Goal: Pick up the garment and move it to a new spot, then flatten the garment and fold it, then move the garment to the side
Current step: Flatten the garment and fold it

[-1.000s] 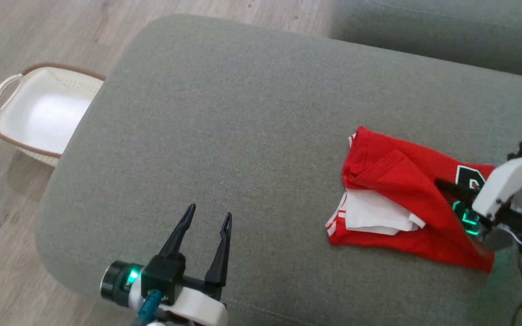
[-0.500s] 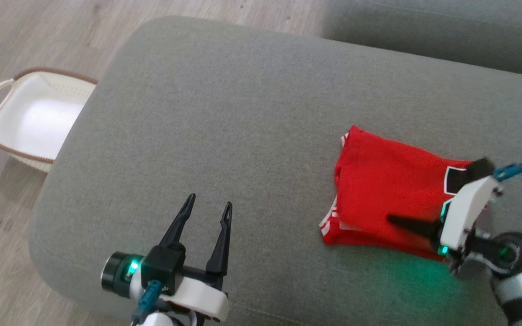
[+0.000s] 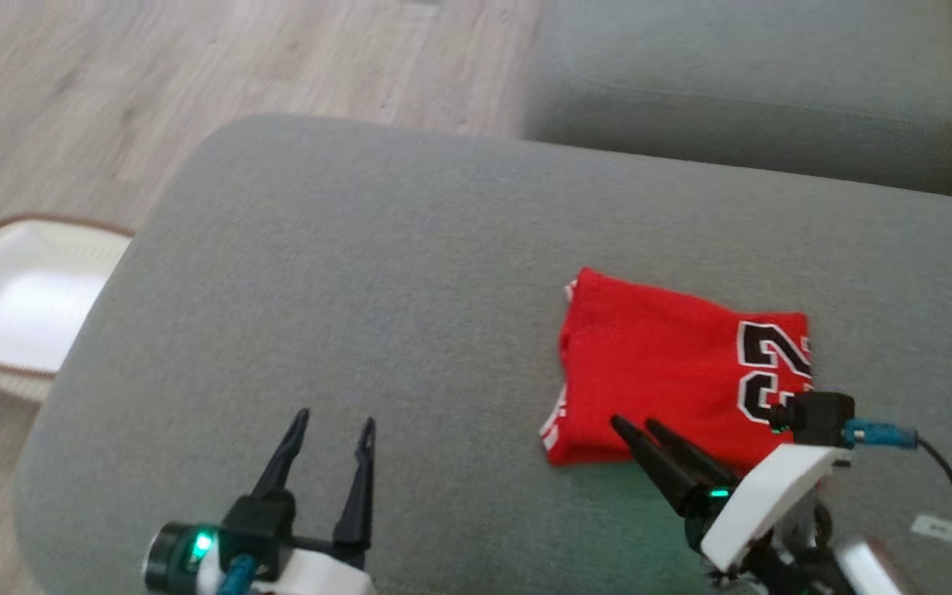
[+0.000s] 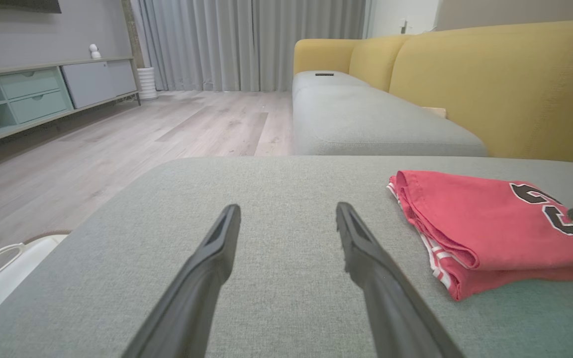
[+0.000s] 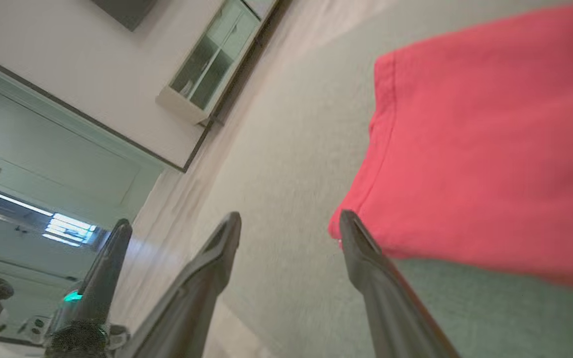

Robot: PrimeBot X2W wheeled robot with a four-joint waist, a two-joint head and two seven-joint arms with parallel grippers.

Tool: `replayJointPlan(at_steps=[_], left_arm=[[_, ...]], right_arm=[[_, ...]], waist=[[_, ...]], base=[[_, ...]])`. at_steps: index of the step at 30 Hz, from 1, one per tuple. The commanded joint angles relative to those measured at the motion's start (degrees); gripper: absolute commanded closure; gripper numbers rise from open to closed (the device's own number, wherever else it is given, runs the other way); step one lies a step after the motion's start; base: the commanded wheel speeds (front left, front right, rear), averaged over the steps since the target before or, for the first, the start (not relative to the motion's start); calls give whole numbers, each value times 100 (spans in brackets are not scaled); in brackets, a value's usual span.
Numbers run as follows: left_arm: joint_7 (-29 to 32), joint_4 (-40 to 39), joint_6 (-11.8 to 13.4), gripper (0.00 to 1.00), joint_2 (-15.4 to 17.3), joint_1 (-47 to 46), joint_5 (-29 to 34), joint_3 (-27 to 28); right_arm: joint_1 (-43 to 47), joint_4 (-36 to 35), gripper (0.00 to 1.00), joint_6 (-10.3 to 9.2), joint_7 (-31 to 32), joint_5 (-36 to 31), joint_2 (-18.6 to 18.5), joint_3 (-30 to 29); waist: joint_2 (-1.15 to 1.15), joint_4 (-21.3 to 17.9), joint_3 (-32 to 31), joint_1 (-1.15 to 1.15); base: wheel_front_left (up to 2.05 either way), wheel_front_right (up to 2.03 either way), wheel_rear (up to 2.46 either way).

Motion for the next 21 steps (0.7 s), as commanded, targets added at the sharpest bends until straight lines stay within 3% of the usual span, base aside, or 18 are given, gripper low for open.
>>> replayJointPlan(at_steps=[1,7,8,11,16,21], left_arm=[[-70,-255,31,0,32,-206,-27,261],[-70,-335,78,0,21,179,-184,560],[-70,-335,78,0,21,179,-184,560],[-70,-366,88,0,2,352,-217,675],[-70,-421,105,0,-30,615,-269,898],[-70,-559,87,0,-53,812,-236,1116]], right_arm=[[-212,-196,0,39,-553,-348,-105,193],[-117,647,0,39,-2751,-1569,42,299],[-117,647,0,39,-2751,-1569,42,299],[-78,1164,0,39,-3562,-2060,168,148],[-2,1581,0,39,-3969,-2899,257,-361],[289,1223,0,39,-3984,-3884,397,-1076]], waist=[[0,-208,-128,0],[0,-602,-368,0],[0,-602,-368,0],[0,-752,-484,0],[0,-973,-672,0],[0,-1070,-818,0]], base=[[0,0,0],[0,0,0],[0,0,0],[0,0,0],[0,0,0],[0,0,0]])
